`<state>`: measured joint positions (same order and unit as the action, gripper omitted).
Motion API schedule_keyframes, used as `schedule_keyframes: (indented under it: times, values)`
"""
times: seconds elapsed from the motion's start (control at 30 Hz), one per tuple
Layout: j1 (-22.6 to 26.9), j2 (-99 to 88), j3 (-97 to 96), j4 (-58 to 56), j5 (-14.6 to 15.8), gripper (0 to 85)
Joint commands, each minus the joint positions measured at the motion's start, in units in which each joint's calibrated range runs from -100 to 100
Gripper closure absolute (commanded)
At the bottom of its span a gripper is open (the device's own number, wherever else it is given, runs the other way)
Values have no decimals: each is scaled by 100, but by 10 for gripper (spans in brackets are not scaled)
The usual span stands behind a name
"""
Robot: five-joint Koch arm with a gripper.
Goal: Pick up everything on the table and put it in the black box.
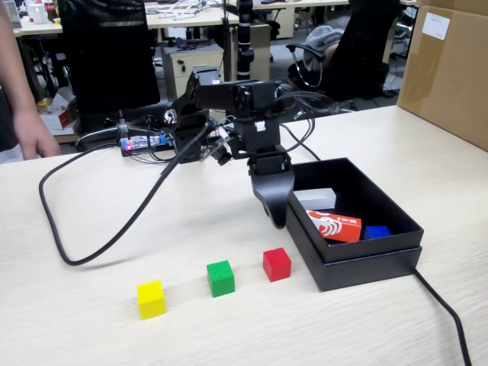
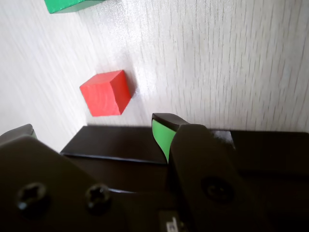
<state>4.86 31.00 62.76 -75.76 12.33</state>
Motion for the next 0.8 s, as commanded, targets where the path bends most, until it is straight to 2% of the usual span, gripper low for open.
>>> schedule_keyframes:
  times: [0.0, 0.77]
  values:
    - [-73, 325, 660, -65, -20, 382]
    - [34, 1461, 1331, 376, -103, 370]
